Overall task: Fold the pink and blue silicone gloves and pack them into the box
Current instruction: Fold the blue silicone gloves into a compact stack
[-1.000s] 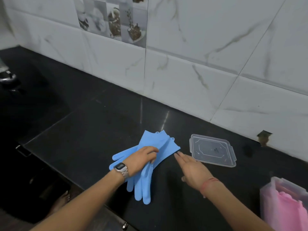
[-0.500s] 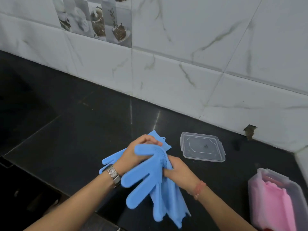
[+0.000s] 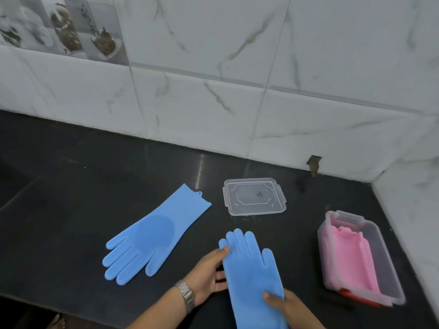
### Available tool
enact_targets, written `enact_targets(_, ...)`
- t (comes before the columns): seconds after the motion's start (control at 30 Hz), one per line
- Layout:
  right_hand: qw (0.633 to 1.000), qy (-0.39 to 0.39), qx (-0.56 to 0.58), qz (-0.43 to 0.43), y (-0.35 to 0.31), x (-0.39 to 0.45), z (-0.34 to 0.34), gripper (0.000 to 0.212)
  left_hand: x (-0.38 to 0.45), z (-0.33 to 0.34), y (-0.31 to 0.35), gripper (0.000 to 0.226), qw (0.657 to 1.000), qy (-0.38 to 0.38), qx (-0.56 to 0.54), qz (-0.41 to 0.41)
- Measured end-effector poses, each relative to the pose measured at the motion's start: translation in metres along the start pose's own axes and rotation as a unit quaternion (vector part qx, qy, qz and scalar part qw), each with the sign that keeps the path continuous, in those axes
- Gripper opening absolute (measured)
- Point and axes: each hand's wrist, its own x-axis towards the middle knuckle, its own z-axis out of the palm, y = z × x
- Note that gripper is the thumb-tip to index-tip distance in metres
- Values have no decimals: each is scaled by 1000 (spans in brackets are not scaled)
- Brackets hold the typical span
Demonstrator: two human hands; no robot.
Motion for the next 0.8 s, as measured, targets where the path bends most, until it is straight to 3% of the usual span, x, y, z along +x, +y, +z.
enact_targets(0.13, 998, 23, 51, 0, 9, -4, -6, 32, 16, 13, -6, 37, 996, 36, 59, 56)
enact_targets(0.4, 979, 20, 202, 11, -10, 0, -2, 26, 47, 30, 14, 63, 962, 159, 201, 97)
enact_targets(0.53, 976, 44, 212, 19, -20, 18, 5, 27, 47, 28, 20, 68, 935, 180, 288, 103)
enact_targets(0.67, 980, 67, 184, 20, -33, 34, 13, 24, 37, 19, 17, 72, 882, 190, 413, 122)
enact_targets(0.8, 983, 97, 156, 9, -45, 52, 16, 24, 33, 12, 19, 71, 857, 201, 455, 134)
